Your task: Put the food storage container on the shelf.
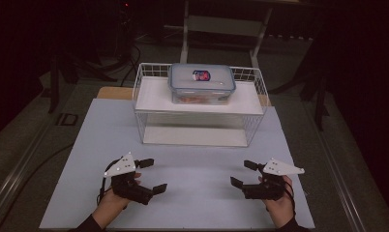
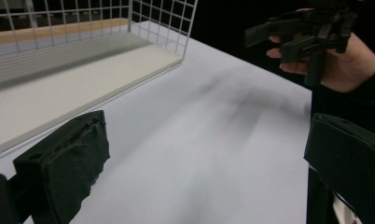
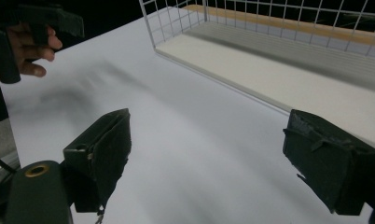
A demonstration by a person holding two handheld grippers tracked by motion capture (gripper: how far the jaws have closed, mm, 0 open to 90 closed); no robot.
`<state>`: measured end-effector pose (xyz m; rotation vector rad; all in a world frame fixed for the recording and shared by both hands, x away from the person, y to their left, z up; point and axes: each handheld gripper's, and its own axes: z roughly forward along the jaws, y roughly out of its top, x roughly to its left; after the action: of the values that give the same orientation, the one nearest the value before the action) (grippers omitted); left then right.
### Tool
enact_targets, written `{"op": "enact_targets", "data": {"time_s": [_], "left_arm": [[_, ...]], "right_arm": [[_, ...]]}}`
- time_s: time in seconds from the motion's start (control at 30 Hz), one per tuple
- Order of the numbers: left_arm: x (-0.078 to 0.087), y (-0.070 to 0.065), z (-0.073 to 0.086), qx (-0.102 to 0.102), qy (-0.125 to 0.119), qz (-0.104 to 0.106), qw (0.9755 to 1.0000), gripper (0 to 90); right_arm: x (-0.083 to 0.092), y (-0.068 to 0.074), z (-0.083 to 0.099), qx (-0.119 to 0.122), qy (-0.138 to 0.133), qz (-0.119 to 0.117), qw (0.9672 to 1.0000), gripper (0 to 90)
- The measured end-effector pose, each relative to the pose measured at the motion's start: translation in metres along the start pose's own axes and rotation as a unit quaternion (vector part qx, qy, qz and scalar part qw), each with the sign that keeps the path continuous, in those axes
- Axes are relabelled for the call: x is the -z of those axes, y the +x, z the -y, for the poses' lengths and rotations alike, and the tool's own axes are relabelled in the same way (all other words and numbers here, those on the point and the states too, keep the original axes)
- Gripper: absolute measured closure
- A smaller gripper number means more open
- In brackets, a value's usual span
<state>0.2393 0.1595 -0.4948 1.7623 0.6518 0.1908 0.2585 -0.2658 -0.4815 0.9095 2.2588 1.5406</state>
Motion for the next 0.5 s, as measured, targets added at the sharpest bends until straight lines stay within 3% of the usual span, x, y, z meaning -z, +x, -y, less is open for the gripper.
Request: {"op": "enact_targets", "data": {"time_s": [0.13,0.3,0.5], "left_arm": [[0.003,0.002,0.003,0.001,0.004,-0.001,1.0000,0.0],[0.008,0.005,0.009,-0.004,0.018,-0.006,0.9998,0.0],[0.010,0.008,0.016,-0.003,0.025,-0.017,0.9995,0.0]], "right_arm": [[0.005,-0.002,0.006,-0.004,-0.002,-0.006,1.0000,14.7],[0.010,-0.003,0.014,0.012,0.008,0.004,0.9999,14.4],[0.016,-0.009,0.023,0.001,0.020,0.010,0.9998,14.3]]}}
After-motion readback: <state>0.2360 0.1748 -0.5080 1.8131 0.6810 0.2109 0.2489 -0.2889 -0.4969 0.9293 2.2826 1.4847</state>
